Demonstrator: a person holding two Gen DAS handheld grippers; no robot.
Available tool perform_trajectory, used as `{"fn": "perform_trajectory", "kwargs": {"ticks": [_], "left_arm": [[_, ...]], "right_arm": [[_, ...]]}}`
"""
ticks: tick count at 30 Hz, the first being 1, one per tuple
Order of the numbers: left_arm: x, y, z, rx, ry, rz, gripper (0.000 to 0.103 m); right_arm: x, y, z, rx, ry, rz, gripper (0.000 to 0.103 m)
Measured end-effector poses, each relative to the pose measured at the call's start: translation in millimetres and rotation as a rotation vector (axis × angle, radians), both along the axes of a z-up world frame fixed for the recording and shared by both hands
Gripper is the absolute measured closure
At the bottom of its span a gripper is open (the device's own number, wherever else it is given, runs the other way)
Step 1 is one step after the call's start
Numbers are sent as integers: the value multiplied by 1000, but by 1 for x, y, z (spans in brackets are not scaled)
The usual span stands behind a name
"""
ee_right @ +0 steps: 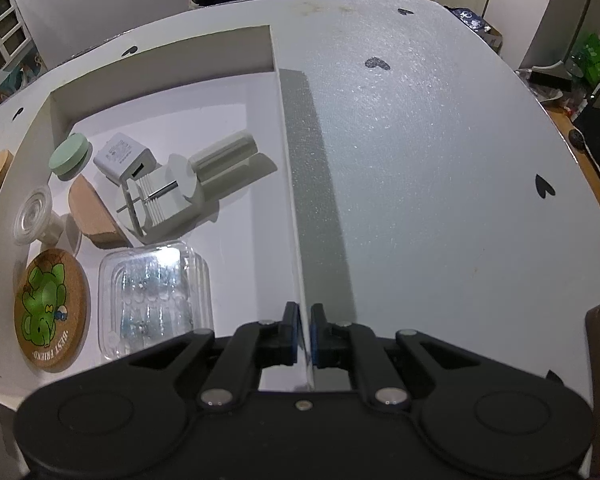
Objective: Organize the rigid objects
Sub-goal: 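Move the left gripper back to the light wooden round disc, then close the left gripper on the wooden round disc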
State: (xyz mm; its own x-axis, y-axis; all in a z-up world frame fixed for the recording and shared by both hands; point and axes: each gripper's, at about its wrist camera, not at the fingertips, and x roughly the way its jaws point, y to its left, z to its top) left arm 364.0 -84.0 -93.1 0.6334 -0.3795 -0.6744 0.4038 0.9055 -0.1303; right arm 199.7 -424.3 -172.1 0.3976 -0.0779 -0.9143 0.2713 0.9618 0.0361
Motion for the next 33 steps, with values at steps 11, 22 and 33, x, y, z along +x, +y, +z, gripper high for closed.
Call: {"fn": "perform_trajectory", "kwargs": {"ticks": [11,22,33], "left_arm": [[26,44,-35,49,26,160,0],[44,42,-68,143,37,152,7],[53,41,-79,188,38,151,35]], "right_arm": [[3,1,0,-3,12,1,96],[6,5,-1,-17,21,-11,95],[9,4,-2,-12,32,-14,94]]}}
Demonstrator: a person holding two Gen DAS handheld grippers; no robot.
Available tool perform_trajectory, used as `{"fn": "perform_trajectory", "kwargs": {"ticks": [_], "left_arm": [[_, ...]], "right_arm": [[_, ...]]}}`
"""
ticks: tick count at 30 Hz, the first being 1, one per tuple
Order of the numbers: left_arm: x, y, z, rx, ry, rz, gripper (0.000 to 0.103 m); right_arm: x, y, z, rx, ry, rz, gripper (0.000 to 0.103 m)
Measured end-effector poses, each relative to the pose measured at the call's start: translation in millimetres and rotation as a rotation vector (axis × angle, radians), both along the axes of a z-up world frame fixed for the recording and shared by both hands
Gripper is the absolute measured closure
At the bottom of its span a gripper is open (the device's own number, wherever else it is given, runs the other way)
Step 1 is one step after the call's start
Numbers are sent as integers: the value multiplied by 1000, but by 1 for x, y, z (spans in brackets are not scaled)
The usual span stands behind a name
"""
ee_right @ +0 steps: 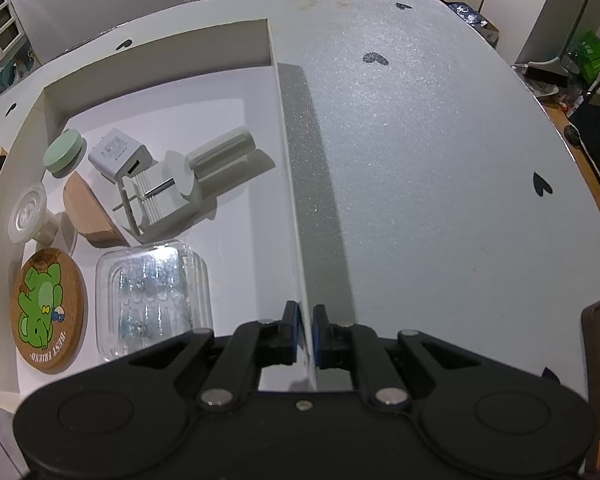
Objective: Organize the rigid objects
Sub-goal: 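Close the left gripper on the wooden round disc, then carry the wooden disc with the left gripper into the tray, release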
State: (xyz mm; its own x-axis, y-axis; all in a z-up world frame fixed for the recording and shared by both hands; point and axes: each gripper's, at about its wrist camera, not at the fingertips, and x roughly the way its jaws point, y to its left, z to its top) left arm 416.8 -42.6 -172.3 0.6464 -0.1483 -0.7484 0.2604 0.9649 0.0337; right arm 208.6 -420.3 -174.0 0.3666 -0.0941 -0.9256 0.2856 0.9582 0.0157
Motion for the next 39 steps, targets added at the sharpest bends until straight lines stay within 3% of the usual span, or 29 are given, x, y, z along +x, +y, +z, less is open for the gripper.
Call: {"fn": "perform_trajectory", "kwargs": {"ticks": [11,25,39], "left_arm": [[-15,-3,21,-47,-9,-17,35],[-34,-85,81,-108,-69,-236,35],[-49,-189,66,-122,-11,-453,35]], "right_arm": [[0,1,0,-3,-2,7,94],[-6,0,1,2,-18,14,95],[-8,-4,3,18,-28,18,96]]}}
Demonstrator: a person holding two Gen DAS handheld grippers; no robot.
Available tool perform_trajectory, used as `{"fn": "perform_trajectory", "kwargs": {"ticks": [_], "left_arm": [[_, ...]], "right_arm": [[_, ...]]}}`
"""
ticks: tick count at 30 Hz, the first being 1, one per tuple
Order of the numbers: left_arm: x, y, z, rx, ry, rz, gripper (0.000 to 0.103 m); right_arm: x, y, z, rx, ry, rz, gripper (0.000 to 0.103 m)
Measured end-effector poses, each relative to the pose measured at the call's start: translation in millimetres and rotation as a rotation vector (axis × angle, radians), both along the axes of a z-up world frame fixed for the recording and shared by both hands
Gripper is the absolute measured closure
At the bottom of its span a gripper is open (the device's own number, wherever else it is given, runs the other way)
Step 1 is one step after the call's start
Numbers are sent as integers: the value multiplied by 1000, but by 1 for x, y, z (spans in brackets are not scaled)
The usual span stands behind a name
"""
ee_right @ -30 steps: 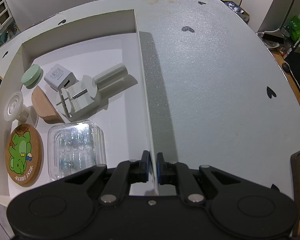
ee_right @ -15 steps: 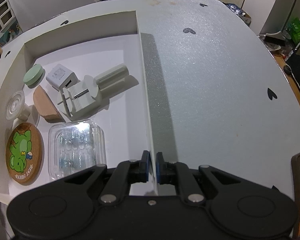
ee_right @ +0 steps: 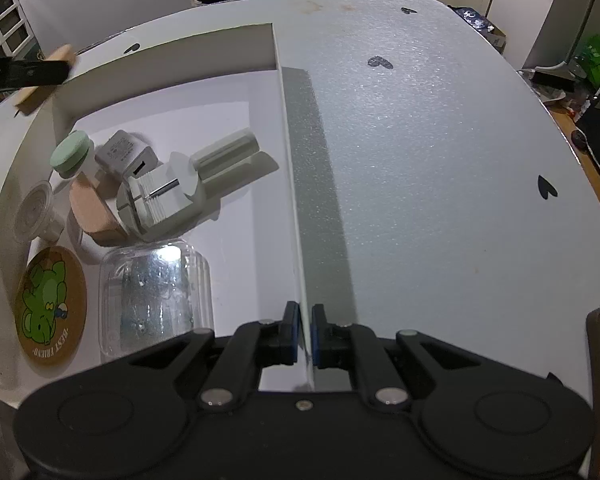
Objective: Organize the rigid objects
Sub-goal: 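Carry the wooden disc with the left gripper into the tray, release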
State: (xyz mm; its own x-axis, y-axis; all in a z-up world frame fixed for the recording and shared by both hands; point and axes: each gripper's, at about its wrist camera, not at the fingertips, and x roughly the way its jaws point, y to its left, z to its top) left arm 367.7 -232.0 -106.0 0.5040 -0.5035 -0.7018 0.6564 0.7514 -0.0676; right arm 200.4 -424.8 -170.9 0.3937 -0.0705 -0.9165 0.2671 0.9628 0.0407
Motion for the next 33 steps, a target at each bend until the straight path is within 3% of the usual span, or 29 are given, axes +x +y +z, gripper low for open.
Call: {"fn": "perform_trajectory", "kwargs": {"ticks": [12,26,27,29,30,33], "left_arm": [[0,-78,-30,14,85,-121,35],[19,-112,-61,77,136,-95,34],[20,-112,-63,83,139,-93,33],[20,-113,-64,90,141,-87,19],[20,-113,-64,95,143,-81,4],[18,-112,-61,89,136,-59,0]], "right_arm": [[-1,-2,0,8,-1,18,97],[-1,-8,0,29,0,35,98],[-1,-8,0,31,0,36,98],[-1,-9,1,34,0,37,98],[-1,-10,1,34,1,38,98],[0,-9,0,35,2,39,97]]}}
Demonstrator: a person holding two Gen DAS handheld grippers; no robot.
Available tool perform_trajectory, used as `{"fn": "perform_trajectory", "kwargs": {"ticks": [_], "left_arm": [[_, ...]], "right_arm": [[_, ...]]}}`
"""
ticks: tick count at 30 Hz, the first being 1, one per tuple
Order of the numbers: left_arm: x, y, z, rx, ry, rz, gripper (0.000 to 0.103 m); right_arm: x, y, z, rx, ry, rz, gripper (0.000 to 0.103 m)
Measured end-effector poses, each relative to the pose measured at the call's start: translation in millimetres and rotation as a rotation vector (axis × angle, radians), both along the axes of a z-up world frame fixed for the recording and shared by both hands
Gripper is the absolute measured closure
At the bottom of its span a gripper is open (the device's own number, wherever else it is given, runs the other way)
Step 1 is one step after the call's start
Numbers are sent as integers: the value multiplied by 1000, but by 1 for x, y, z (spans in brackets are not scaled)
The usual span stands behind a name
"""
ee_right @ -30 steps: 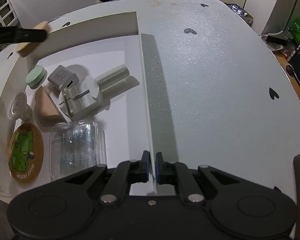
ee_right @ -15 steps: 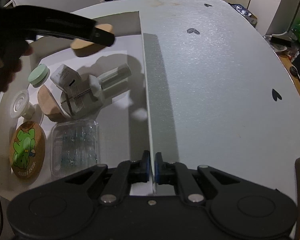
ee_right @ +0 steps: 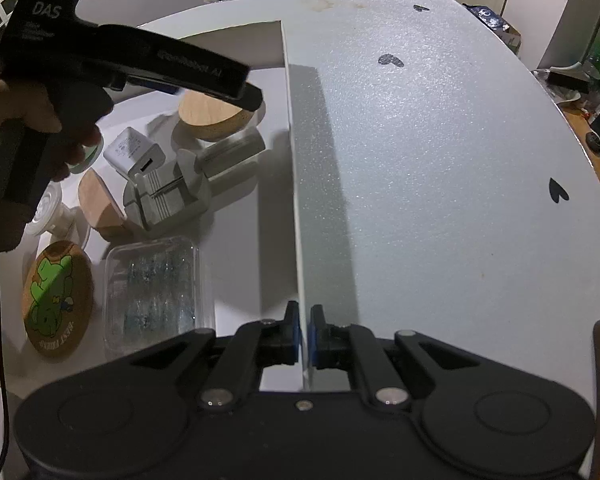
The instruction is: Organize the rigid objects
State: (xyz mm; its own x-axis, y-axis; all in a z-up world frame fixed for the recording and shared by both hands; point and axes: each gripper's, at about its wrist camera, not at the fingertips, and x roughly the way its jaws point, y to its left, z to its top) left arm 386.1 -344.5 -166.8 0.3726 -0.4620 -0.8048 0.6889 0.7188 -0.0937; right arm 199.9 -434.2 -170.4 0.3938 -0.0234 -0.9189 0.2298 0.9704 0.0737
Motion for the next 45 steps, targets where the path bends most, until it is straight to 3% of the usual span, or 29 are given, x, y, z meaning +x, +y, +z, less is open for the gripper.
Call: {"fn": "perform_trajectory", "kwargs": {"ticks": [8,19,28,34,40,41,42,43,45], "left_arm": [[-7,11,12,-10,-5,15,0],[-40,58,62,-65,-78,45,0],[-73,108,100,-68,-143,129,0],[-94,140,118,-115,-120,201,0],[-123,158,135,-119,-163,283,0],[-128,160,137,-118,-167,297,0],[-133,161,138,-114,-171,311,0],[-140,163,140,-108,-175,323,0],[-151,165,142,-102,-177,339,0]], "right_arm": [[0,2,0,1,1,-2,97],[-2,6,0,-19,-6,-2,97],[-3,9,0,-30,-13,-7,96],[-3,10,0,-36,-19,-5,96],[-5,7,0,-29,-27,2,96],[-6,7,1,-43,-31,-2,90],[-7,7,3,-60,-41,-6,73],[-11,7,7,-65,-62,-6,65],[-17,6,19,-53,-105,-7,64]]}}
